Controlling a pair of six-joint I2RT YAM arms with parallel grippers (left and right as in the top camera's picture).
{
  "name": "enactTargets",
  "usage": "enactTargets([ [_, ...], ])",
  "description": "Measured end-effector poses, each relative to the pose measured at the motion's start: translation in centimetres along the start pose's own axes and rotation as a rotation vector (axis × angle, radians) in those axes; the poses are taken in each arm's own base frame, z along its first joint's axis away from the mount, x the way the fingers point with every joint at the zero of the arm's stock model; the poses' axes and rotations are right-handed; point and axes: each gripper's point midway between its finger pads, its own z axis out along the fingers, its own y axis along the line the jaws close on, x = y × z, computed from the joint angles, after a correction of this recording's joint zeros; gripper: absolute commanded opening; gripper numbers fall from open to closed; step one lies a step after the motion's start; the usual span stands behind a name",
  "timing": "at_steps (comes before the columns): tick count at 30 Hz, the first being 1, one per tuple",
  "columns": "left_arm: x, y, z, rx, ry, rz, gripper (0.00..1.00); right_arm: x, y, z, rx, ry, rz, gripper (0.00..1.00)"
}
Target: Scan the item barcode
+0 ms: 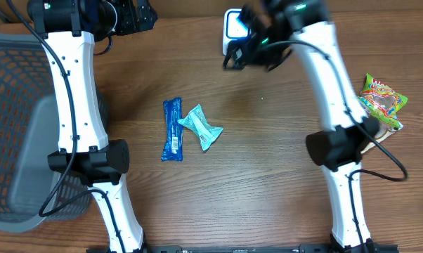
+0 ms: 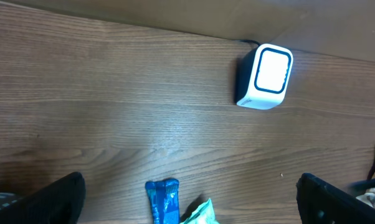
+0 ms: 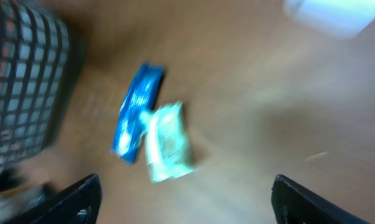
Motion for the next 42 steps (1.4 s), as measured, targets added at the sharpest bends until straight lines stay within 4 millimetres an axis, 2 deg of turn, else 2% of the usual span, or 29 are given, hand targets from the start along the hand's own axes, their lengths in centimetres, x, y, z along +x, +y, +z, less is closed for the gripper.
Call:
enactTargets([
  [3,0.0,0.0,0.0,0.0,0.0,0.0,1.0,-1.5,-2.9,-4.3,0.102,-0.113,-0.085,0.94],
  [5,0.0,0.0,0.0,0.0,0.0,0.0,0.99,-1.6,-4.6,-5.4,0.145,-0.126,-0.1,0.94],
  [6,0.0,0.0,0.0,0.0,0.0,0.0,1.0,-1.4,-5.6,-5.5,0.172,-0.115,-0.107,0.93],
  [7,0.0,0.0,0.0,0.0,0.0,0.0,1.0,-1.2,-5.9,-5.3,0.177,-0.103,-0.11,0.93],
  [11,0.0,0.0,0.0,0.0,0.0,0.0,0.99,-0.1,-5.8,-3.2,0.167,-0.029,-0.124,0.9],
  [15,0.0,0.0,0.0,0.0,0.0,0.0,1.0,0.9,-4.4,-0.5,0.139,0.045,-0.149,0.84],
  [19,0.0,0.0,0.0,0.0,0.0,0.0,1.0,2.2,-1.9,3.9,0.1,0.133,-0.198,0.85],
  [22,0.0,0.0,0.0,0.0,0.0,0.0,1.0,4.4,0.1,8.5,0.069,0.229,-0.239,0.85],
  [23,0.0,0.0,0.0,0.0,0.0,0.0,1.0,5.5,0.9,11.2,0.056,0.266,-0.259,0.85],
  [26,0.0,0.0,0.0,0.0,0.0,0.0,1.0,7.3,1.6,15.2,0.044,0.307,-0.269,0.85],
  [27,0.0,0.0,0.0,0.0,0.0,0.0,1.0,8.4,1.6,16.9,0.041,0.332,-0.266,0.86],
  [31,0.0,0.0,0.0,0.0,0.0,0.0,1.0,10.1,2.2,20.3,0.036,0.341,-0.273,0.89],
  [33,0.0,0.0,0.0,0.0,0.0,0.0,1.0,10.4,2.9,21.2,0.03,0.335,-0.282,0.89],
  [34,0.0,0.0,0.0,0.0,0.0,0.0,1.0,10.3,3.3,21.5,0.027,0.326,-0.289,0.86],
  [36,0.0,0.0,0.0,0.0,0.0,0.0,1.0,9.8,4.2,22.3,0.017,0.293,-0.311,0.73],
  [40,0.0,0.0,0.0,0.0,0.0,0.0,0.99,9.6,4.5,23.1,0.014,0.264,-0.272,0.4],
  [41,0.0,0.0,0.0,0.0,0.0,0.0,1.0,9.7,4.6,23.1,0.01,0.262,-0.262,0.2],
  [42,0.0,0.0,0.0,0.0,0.0,0.0,1.0,9.7,4.6,23.1,0.012,0.262,-0.239,0.06],
])
